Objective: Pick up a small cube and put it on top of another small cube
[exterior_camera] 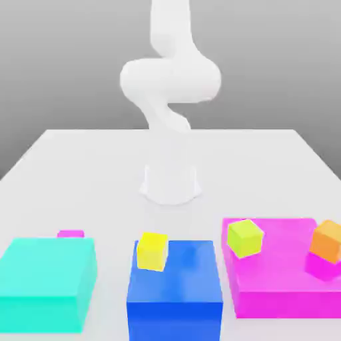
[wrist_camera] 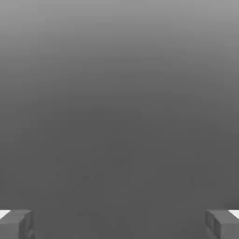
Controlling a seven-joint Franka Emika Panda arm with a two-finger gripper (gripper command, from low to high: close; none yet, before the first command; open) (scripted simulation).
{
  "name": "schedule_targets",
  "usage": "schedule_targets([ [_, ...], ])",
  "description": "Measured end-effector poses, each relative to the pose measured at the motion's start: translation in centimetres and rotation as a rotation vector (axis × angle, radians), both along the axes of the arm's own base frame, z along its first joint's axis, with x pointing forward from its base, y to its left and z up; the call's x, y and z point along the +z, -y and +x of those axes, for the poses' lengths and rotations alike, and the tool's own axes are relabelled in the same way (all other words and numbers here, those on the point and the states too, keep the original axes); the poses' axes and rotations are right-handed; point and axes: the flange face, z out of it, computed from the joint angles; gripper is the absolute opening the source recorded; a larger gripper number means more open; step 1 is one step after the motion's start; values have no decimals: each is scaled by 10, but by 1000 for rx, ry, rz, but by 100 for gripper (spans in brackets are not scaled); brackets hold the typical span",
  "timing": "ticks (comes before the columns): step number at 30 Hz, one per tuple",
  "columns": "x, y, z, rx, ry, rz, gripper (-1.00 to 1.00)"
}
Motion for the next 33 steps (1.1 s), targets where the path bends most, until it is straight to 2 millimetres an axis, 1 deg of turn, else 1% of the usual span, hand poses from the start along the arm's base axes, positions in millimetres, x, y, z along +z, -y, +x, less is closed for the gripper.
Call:
schedule_targets([
  [2,-49,27,21,-19,-79,-34,0],
  [4,-99,55,34,-34,-158,-58,0],
  [6,-149,84,40,-45,-236,-73,0],
  [9,-224,124,33,-56,-353,-78,0],
  [11,-274,149,19,-59,-431,-70,0],
  [13,-325,171,-2,-58,-509,-51,0],
  [16,-400,194,-47,-48,-624,-1,0],
  [18,-441,204,-82,-47,-686,46,0],
  [19,-456,200,-88,-29,-702,53,0],
  [20,-467,201,-92,-30,-710,60,0],
  [25,-514,204,-98,-34,-718,64,0],
  [26,-522,203,-99,-34,-719,64,-100],
  [31,-523,203,-99,-34,-720,66,-100],
  [32,-527,203,-99,-34,-720,66,-100],
  [33,-525,203,-99,-34,-719,66,-100],
])
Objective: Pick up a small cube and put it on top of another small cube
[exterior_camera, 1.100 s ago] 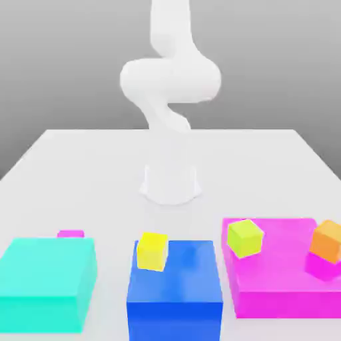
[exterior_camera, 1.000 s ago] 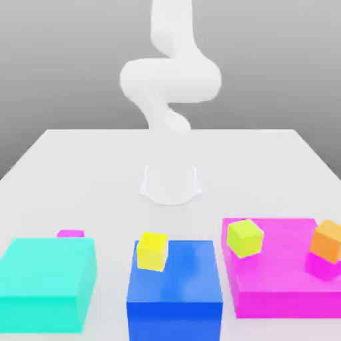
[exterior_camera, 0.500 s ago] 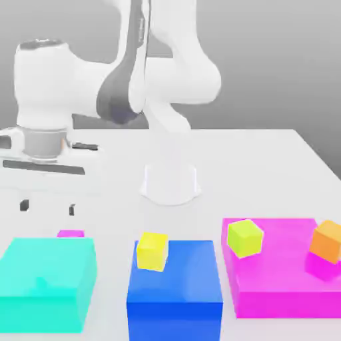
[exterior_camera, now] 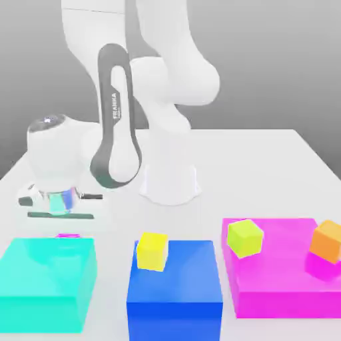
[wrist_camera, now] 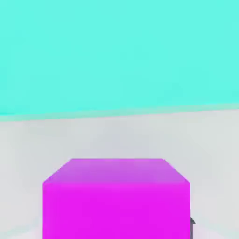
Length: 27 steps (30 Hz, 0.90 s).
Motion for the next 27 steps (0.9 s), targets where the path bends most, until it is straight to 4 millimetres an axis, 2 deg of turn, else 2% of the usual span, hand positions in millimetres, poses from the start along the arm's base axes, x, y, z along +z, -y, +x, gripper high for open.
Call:
schedule_targets([
  [7,56,0,0,1,1,1,-100],
  [10,59,-5,7,63,-8,6,-100],
  [14,44,-59,24,189,-121,105,-100],
  [16,48,-78,33,176,-163,131,-100],
  [23,79,-159,66,106,-295,160,-100],
  [27,107,-186,81,14,-297,129,-100],
])
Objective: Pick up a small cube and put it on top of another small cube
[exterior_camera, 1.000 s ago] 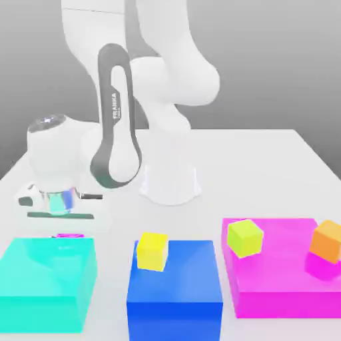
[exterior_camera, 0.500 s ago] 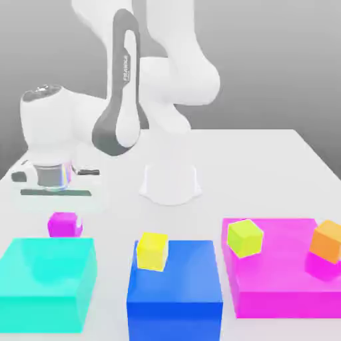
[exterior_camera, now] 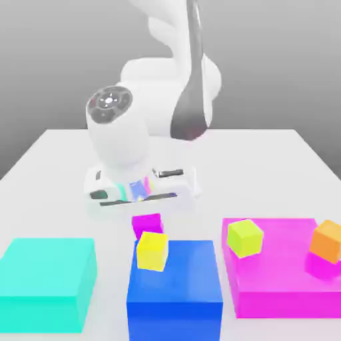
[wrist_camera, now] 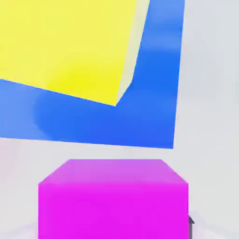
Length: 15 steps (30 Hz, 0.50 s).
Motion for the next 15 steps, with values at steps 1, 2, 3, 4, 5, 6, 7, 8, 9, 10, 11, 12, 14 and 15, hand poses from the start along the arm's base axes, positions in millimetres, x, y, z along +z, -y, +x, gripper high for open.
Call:
schedule_targets([
  [1,8,-7,4,-20,2,-12,-100],
  [2,16,-13,7,-42,9,-27,-100],
  [3,25,-17,12,-70,26,-43,-100],
  [4,34,-19,16,-99,47,-61,-100],
  [5,44,-21,21,-130,71,-78,-100],
  [6,54,-23,25,-163,96,-95,-100],
  [7,65,-25,30,-195,123,-111,-100],
  [8,75,-26,33,-228,148,-125,-100],
  [9,86,-24,38,-267,188,-142,-100],
  [10,94,-18,43,-304,231,-158,-100],
  [11,92,-14,45,-322,253,-166,-100],
  [12,83,-13,47,-331,264,-171,-100],
  [14,60,-12,48,-338,271,-174,-100],
  [15,48,-12,47,-339,273,-175,100],
])
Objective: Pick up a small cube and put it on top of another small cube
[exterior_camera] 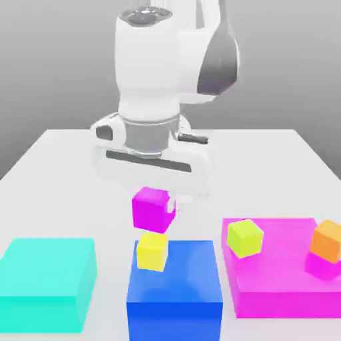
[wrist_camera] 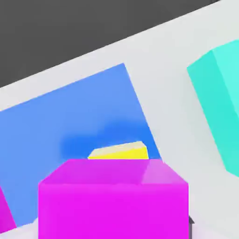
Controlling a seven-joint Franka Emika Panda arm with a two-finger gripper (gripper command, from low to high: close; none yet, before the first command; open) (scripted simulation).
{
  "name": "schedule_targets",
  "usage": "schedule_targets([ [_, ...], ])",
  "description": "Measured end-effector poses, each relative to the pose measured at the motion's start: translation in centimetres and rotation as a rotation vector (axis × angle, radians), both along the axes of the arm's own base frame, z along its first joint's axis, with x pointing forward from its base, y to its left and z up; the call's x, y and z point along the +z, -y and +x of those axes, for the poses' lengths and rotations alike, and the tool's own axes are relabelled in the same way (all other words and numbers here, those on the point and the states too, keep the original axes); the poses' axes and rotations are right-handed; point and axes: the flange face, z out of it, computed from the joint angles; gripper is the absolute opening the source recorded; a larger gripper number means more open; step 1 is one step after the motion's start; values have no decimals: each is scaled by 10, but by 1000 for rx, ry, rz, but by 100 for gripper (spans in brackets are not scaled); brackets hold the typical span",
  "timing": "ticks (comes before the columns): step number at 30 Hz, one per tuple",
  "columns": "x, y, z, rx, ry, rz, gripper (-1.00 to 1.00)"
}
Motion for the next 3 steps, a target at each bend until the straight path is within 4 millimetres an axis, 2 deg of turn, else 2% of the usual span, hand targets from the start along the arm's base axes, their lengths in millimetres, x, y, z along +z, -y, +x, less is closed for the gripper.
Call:
schedule_targets([
  [3,0,0,0,0,0,0,100],
])
